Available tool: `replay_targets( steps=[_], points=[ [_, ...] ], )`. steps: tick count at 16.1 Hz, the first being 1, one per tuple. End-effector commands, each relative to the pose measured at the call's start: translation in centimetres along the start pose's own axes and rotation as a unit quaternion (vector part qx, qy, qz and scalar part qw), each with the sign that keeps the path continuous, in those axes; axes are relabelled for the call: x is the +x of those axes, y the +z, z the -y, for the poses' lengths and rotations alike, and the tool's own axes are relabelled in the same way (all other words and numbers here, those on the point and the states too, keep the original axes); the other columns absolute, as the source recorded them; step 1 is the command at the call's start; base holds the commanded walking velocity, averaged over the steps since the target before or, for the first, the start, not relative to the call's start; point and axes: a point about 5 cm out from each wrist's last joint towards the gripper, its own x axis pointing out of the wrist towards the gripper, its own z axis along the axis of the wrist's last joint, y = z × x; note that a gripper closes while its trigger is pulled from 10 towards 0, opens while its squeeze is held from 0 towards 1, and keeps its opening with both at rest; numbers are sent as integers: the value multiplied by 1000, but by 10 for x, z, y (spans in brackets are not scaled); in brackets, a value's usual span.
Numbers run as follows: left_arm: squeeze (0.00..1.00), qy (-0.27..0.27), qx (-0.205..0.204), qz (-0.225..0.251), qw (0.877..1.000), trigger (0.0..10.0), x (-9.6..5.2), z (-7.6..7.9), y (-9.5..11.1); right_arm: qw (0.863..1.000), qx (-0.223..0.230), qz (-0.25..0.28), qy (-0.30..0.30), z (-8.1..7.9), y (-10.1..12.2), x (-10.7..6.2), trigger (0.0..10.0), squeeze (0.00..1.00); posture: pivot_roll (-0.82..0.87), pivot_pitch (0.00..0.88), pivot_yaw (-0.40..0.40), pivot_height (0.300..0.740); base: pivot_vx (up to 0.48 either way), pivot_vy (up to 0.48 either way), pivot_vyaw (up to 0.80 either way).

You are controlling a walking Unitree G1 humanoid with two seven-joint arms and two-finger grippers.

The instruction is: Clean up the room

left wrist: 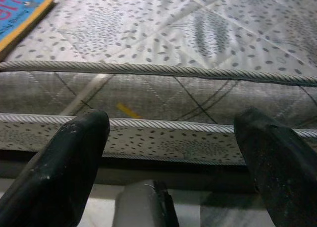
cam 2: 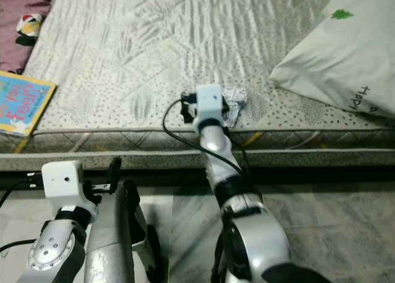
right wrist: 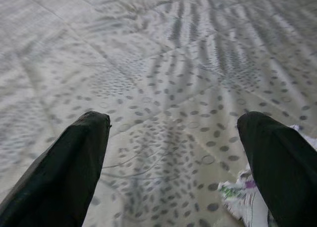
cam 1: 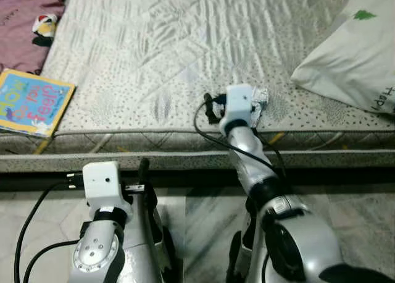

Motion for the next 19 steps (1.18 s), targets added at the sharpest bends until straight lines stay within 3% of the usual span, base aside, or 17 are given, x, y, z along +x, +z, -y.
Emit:
replay_targets(
  steps=[1,2,3,6,8,9,10,13,19],
  points=[
    [0,6,5,-6,1000,10000,-4,-1,0,1000,-17,-12,-9,-3,-5,-1,10000,906,166,316,18,515,0,0,0],
    [0,6,5,-7,1000,10000,-4,-1,0,999,-36,-19,-23,-1,-6,0,10000,180,169,319,15,515,0,0,0],
    [0,7,5,-8,1000,10000,-4,-1,0,998,-48,-26,-34,0,-8,1,10000,0,170,319,13,515,0,0,0],
    [0,11,5,-9,1000,10000,-3,-1,1,985,-132,-56,-95,11,-18,0,10000,0,175,306,4,515,0,0,0],
    [0,12,5,-5,1000,10000,0,-1,2,982,-129,-82,-109,18,-26,-2,10000,0,177,297,1,515,0,0,0],
    [0,13,5,-3,1000,10000,1,-2,3,981,-114,-107,-110,20,-35,-6,5804,0,175,284,-1,515,0,0,0],
    [0,14,6,-1,1000,10000,3,-2,3,981,-100,-126,-105,20,-42,-8,0,0,174,278,-2,515,0,0,0],
    [0,13,7,10,1000,10000,12,-2,7,976,-56,-188,-98,23,-61,-17,0,0,173,246,-5,515,0,0,0],
    [0,13,9,24,1000,10000,25,-2,10,973,-23,-209,-90,26,-69,-21,0,0,183,185,-20,515,0,0,0]
  ],
)
